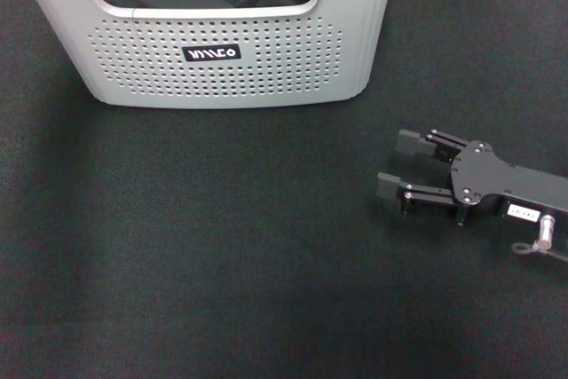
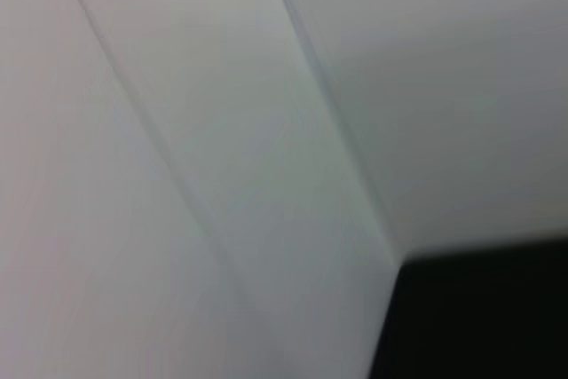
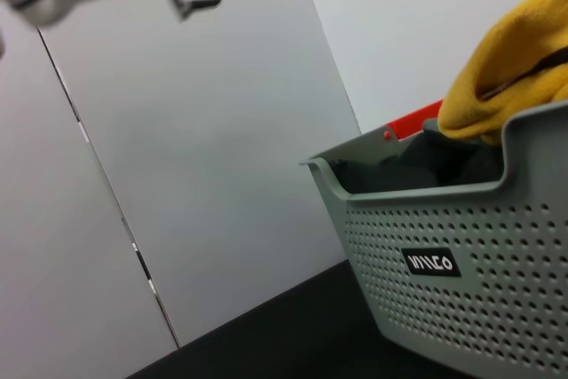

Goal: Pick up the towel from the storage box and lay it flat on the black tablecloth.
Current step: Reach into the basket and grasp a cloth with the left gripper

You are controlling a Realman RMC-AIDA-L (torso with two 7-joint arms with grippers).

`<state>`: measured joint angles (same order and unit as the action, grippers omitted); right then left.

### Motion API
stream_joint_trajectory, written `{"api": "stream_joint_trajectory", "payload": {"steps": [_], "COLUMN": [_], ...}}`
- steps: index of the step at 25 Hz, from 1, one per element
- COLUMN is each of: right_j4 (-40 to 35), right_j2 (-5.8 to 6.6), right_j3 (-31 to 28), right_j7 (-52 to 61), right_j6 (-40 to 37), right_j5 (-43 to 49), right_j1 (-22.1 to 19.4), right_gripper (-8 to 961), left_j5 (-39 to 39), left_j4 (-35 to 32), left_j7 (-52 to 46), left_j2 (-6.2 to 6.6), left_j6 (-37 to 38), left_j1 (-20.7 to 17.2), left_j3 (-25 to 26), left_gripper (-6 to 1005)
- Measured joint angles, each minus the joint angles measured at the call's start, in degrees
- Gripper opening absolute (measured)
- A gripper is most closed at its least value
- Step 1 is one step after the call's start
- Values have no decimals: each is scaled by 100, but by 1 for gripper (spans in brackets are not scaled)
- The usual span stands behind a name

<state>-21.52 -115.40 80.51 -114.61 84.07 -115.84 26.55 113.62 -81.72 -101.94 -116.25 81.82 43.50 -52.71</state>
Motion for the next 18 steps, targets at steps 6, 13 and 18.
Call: {"api": "stream_joint_trajectory", "payload": {"steps": [6,13,18], "right_j4": [182,330,365], "right_j2": [-66,-67,-62], "right_j3": [6,-9,-9], "right_j7": [-150,-339,-349], "right_j6": [15,119,120], "right_j5": [-34,-200,-228], "right_j1": [-52,-254,-242], "right_gripper": [875,875,874], "left_j5": [2627,3257,3721], "left_j4": [232,701,849], "left_j7": [-800,-1208,-1525], "left_j2": [-379,-368,-370], "left_j6": [-1048,-1574,-1866], "left_j1": [651,825,778], "left_j3": [-802,-1315,-1484], "left_gripper": [560,559,559]}}
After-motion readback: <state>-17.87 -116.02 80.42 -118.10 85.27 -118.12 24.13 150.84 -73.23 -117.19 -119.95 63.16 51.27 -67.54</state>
